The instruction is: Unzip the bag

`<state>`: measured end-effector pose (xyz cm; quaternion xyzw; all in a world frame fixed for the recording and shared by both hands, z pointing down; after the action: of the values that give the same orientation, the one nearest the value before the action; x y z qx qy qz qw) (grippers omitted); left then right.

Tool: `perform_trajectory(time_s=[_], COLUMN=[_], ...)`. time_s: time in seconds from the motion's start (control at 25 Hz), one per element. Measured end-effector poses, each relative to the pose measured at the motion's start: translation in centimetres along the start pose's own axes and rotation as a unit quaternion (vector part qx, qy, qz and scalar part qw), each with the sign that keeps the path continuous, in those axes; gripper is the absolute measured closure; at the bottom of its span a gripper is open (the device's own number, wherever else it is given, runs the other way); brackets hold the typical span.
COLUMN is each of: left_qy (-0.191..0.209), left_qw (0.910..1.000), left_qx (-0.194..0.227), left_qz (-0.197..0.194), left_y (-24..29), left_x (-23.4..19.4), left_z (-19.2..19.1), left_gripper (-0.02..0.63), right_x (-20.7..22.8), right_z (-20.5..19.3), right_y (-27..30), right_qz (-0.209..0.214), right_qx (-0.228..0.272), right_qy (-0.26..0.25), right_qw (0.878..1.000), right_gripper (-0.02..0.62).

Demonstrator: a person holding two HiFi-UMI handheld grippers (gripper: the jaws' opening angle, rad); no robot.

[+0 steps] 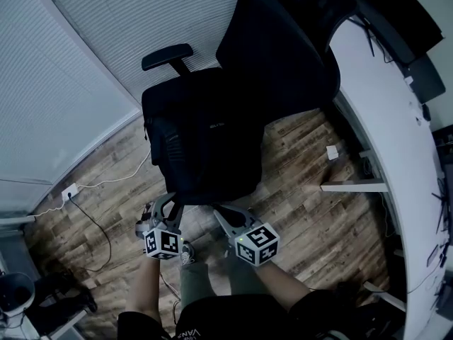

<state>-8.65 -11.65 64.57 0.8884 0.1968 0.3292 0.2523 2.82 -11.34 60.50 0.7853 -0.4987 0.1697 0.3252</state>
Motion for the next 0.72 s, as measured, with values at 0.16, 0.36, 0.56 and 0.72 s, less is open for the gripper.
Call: perform_trajectory(time_s=[0.16,0.36,0.56,0.72], left_qy=[-0.014,-0.024,-0.037,-0.042], left_qw=[0.9998,0.9992,0.9983,0.9977], left_qx=[-0.015,-0.030,-0.041,-0.050], left_qz=[0.007,0.013,0.017,0.017], left_y=[0.2,0.4,0.4,0.6], left_x=[0.1,0.2,0.3,0.2], left_z=[-0.1,0.1,0.2,0.4], left_gripper=[0.503,0.502,0.502,0.502], right_x=[1.1,2.2,2.8,3.5], right_z=[0.4,0.9,1.2,1.7], right_y=[-1.3,-2.6,-3.5,-4.2], right_qz=[-0.001,0.001,0.004,0.003], right_qx=[0.007,0.012,0.014,0.019], right_qy=[0.007,0.012,0.013,0.019], right_qw=[1.000,1.000,1.000,1.000], right_gripper=[0.538,0.538,0.538,0.538])
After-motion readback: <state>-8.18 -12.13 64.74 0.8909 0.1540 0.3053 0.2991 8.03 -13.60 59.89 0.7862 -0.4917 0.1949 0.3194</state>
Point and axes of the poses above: the fingertips, and each gripper's own axes: y forward along the fingers, x to its right, z out of its top, the point moved 1 cm from there along -y, backward along the fingers, and after that the axes turned 5 degrees about z, right-handed, at the moved point
